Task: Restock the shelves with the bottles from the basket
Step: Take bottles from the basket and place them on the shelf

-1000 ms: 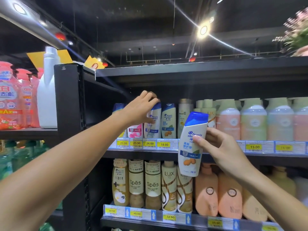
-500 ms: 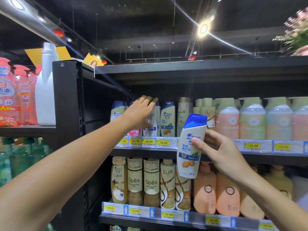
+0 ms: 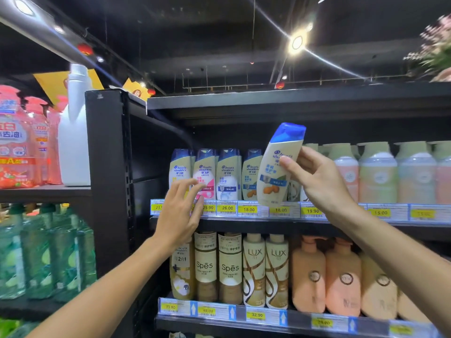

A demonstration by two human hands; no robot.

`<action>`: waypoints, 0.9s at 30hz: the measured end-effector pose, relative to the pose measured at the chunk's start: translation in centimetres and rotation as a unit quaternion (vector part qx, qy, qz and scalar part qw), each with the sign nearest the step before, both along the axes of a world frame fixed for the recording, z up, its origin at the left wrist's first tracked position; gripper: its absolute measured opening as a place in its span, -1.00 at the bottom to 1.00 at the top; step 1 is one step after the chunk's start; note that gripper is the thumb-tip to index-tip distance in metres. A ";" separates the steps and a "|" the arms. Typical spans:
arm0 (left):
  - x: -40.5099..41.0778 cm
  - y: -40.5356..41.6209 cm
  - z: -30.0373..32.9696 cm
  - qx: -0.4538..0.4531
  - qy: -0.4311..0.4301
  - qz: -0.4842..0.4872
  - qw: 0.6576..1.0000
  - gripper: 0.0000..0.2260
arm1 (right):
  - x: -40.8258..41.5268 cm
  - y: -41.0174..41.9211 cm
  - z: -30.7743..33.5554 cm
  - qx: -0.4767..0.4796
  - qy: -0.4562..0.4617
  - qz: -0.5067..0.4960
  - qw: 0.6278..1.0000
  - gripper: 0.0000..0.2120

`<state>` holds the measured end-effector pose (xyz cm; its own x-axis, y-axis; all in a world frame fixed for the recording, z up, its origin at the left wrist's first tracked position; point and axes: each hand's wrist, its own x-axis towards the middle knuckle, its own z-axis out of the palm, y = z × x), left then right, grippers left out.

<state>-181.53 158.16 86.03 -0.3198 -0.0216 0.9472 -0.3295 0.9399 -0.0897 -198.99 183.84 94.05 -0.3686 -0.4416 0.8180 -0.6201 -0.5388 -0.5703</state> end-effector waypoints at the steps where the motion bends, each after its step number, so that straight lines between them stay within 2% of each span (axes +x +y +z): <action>1: 0.0 -0.4 -0.8 0.011 0.002 0.006 1.000 -0.71 | -0.1 -0.4 0.4 -0.006 0.000 -0.005 1.000 -0.73; 7: -0.6 -1.2 -2.8 0.014 -0.009 0.054 0.998 -0.64 | -1.1 -3.1 1.2 0.006 0.006 -0.041 0.999 -0.74; 12: -0.6 -1.1 -2.9 0.006 0.024 0.048 0.999 -0.66 | -2.1 -5.6 0.9 0.026 -0.017 -0.064 0.997 -0.76; 15: -0.6 -1.3 -3.0 -0.002 0.036 0.041 0.999 -0.66 | -2.4 -7.1 0.3 0.075 -0.015 -0.077 0.994 -0.76; 20: -1.0 -1.5 -3.3 -0.010 0.067 0.037 0.997 -0.66 | -3.2 -8.5 -0.1 0.193 0.052 -0.138 0.970 -0.71; 27: -1.0 -1.8 -3.4 -0.003 0.069 0.028 0.997 -0.67 | -3.0 -8.6 -0.3 0.233 0.075 -0.200 0.949 -0.65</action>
<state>-182.57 156.34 82.59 -0.1856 -0.0301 0.9822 -0.3919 0.9189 -0.0458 -202.03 175.25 93.80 -0.4783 -0.6170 0.6249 -0.8145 0.0456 -0.5784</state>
